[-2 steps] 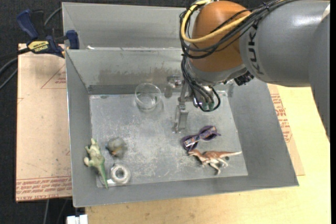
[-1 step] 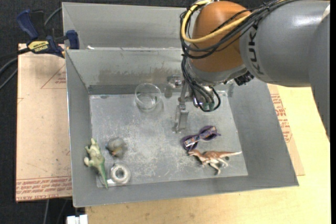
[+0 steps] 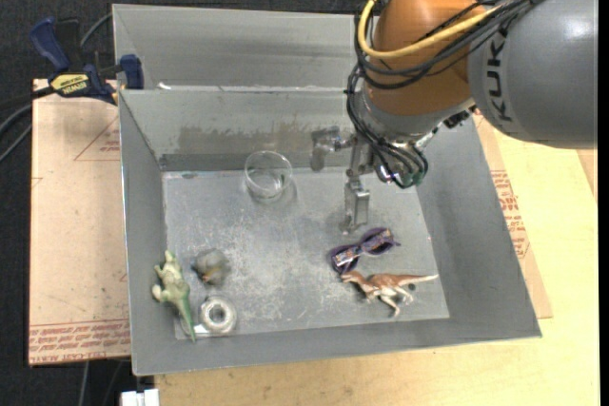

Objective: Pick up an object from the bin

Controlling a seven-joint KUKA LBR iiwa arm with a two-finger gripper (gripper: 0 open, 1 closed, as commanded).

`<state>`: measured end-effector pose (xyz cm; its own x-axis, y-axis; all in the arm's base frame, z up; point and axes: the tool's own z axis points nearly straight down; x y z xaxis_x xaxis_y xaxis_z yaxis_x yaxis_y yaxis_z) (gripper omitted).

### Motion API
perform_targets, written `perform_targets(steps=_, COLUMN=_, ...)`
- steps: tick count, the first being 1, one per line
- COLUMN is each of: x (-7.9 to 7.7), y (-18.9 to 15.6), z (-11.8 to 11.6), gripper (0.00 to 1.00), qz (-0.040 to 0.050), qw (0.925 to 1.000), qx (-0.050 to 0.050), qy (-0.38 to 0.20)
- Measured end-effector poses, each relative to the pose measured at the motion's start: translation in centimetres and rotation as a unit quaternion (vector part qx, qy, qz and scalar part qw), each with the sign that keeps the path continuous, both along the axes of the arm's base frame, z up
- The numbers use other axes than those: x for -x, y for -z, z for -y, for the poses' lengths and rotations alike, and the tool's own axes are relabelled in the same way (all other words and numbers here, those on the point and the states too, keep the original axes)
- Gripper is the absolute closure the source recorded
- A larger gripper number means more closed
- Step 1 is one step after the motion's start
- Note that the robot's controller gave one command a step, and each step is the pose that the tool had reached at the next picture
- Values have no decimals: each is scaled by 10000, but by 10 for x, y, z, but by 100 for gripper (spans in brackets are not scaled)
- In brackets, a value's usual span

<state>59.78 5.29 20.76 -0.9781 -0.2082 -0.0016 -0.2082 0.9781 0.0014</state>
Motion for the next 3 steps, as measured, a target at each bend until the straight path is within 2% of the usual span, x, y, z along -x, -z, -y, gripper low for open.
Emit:
perform_targets(steps=1, x=21, y=53, z=44, gripper=0, qz=32, qw=9987, qx=-3, qy=-505)
perform_targets(steps=2, x=22, y=116, z=57, gripper=0, qz=16, qw=9997, qx=-7, qy=224)
perform_targets(steps=3, x=36, y=123, z=87, gripper=100, qz=40, qw=9852, qx=-6, qy=-1711)
